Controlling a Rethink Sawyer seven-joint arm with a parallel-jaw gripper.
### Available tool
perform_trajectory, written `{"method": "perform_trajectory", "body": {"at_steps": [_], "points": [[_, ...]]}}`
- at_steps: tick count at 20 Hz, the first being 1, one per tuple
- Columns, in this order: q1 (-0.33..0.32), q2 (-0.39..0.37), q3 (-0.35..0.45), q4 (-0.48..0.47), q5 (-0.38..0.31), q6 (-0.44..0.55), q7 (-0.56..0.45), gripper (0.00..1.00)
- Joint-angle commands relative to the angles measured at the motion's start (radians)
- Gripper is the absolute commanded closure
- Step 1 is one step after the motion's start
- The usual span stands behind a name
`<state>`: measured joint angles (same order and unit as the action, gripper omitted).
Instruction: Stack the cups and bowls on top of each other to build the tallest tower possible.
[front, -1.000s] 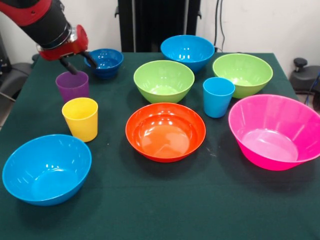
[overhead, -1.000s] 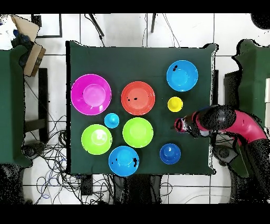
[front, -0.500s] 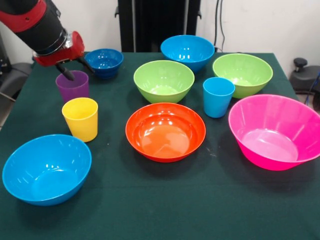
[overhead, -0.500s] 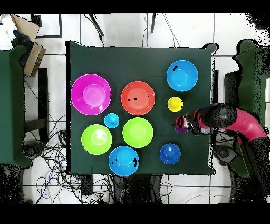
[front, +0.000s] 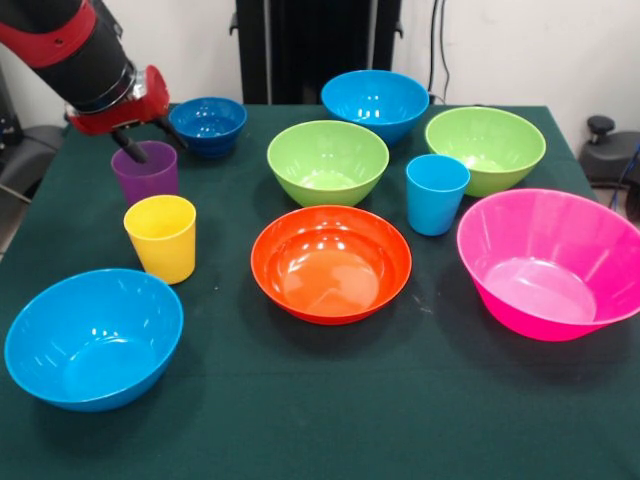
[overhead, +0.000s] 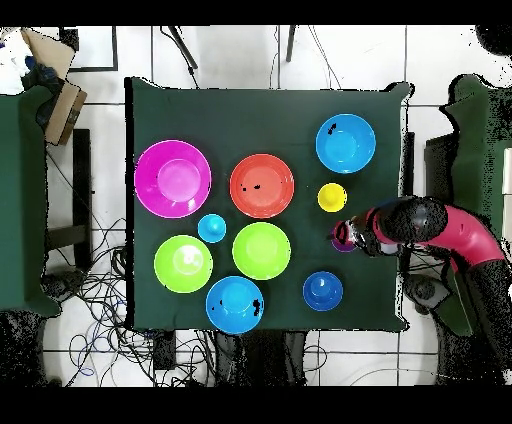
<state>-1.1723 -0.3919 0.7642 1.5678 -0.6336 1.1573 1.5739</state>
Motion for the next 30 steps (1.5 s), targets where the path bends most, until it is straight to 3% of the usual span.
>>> {"method": "perform_trajectory", "body": {"at_steps": [1,30], "points": [[0.014,0.003,0.035,-0.046,-0.093,-0.033,-0.374,0.00],[0.021,-0.070,0.052,-0.011,-0.146,-0.019,-0.366,0.00]]}}
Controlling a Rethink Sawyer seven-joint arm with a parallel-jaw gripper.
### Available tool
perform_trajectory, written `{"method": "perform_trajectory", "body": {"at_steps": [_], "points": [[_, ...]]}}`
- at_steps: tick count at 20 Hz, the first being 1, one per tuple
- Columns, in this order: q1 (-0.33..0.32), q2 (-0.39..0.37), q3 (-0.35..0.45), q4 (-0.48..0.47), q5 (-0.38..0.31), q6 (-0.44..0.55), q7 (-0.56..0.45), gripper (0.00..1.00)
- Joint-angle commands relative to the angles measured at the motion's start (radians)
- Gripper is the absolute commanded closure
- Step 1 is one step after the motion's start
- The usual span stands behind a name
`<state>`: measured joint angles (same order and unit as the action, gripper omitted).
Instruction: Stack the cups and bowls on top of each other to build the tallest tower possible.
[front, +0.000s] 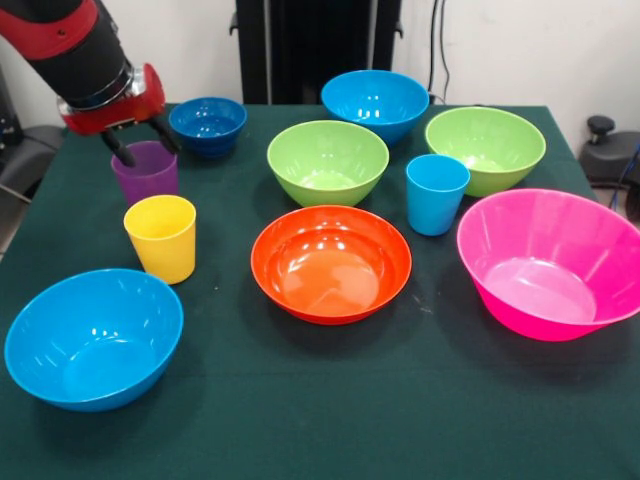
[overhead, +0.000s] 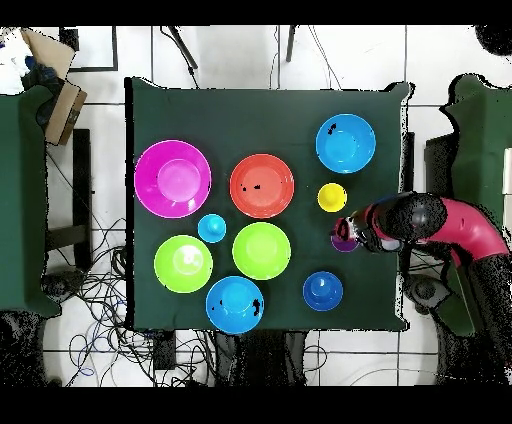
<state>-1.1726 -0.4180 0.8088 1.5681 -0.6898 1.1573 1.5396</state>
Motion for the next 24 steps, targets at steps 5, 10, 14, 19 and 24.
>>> {"method": "perform_trajectory", "body": {"at_steps": [5,10,14,19,24], "points": [[0.021,-0.049,0.006,-0.004,-0.094,-0.028,-0.332,0.00],[0.016,-0.062,0.007,0.011,-0.108,-0.054,-0.335,0.00],[0.019,-0.060,0.006,0.008,-0.111,-0.058,-0.325,0.00],[0.014,-0.066,0.008,0.015,-0.114,-0.059,-0.320,0.00],[0.015,-0.061,0.008,0.012,-0.117,-0.060,-0.321,0.00]]}}
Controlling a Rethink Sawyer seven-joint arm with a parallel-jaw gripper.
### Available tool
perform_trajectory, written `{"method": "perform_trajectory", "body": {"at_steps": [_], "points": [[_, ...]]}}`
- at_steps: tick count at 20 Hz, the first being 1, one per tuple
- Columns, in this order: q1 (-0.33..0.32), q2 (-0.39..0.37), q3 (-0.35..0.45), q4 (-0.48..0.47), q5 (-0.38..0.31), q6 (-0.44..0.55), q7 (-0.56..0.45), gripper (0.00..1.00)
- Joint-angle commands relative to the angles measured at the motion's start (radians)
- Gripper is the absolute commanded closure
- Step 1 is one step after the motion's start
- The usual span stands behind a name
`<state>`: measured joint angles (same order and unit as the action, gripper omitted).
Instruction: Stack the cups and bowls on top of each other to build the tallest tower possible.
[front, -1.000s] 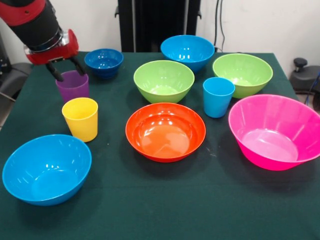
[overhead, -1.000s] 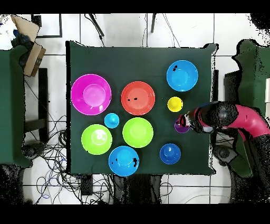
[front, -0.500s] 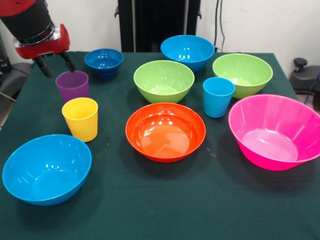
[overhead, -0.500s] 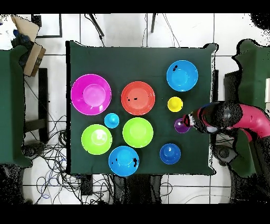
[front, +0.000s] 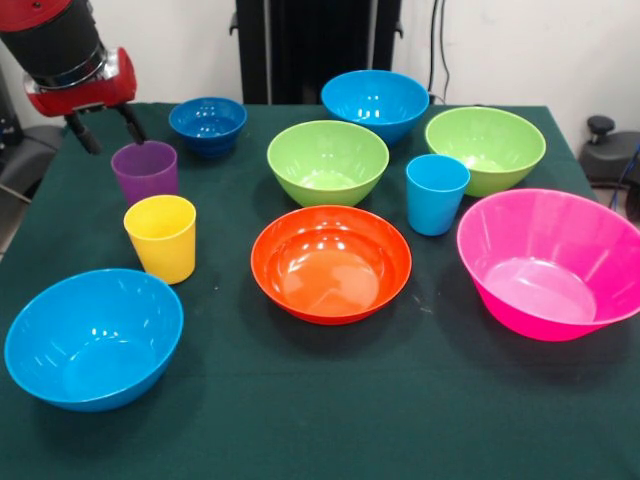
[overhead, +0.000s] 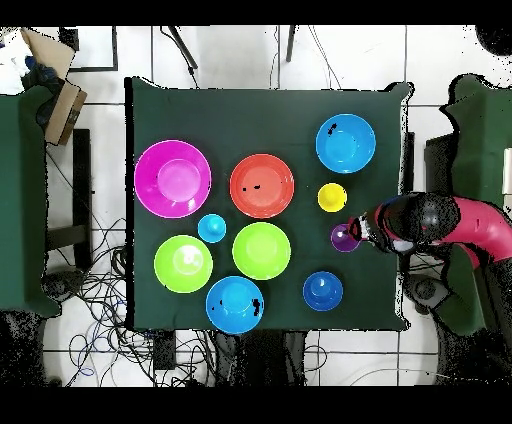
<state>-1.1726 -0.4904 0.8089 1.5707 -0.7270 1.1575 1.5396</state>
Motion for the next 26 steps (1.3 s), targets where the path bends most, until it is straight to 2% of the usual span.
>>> {"method": "perform_trajectory", "body": {"at_steps": [1,6,14,26], "points": [[0.016,0.013,0.007,0.007,-0.080,-0.060,-0.322,0.00],[0.009,0.058,0.001,-0.001,-0.100,-0.093,-0.336,0.00],[0.028,0.071,-0.016,-0.017,-0.113,-0.104,-0.319,0.00],[0.004,0.070,-0.010,0.008,-0.150,-0.153,-0.334,0.00]]}}
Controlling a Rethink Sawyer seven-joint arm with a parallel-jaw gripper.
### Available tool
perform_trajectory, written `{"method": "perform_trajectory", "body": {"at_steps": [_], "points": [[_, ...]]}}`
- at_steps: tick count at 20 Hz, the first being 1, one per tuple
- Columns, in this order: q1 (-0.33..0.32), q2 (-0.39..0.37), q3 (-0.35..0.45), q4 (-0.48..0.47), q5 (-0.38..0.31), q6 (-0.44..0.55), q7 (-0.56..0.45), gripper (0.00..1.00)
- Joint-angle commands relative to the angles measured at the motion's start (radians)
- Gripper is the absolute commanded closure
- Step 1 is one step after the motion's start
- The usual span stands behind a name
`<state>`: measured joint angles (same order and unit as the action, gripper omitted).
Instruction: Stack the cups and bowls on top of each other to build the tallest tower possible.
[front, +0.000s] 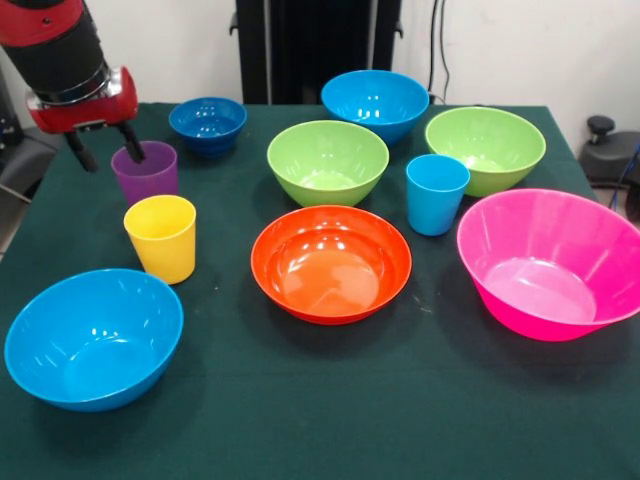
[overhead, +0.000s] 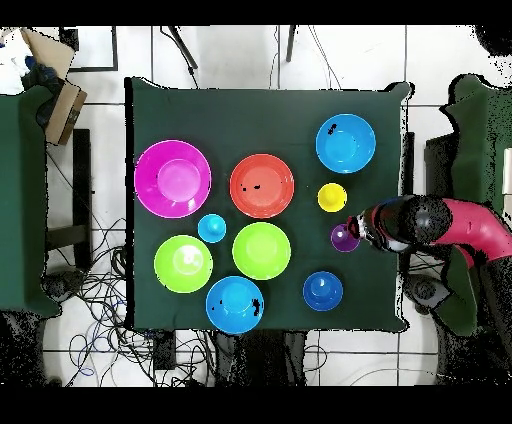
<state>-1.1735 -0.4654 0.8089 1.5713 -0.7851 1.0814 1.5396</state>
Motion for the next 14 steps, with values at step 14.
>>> {"method": "perform_trajectory", "body": {"at_steps": [14], "points": [[-0.003,0.079,-0.023,0.007,-0.118,-0.123,-0.334,0.00]]}}
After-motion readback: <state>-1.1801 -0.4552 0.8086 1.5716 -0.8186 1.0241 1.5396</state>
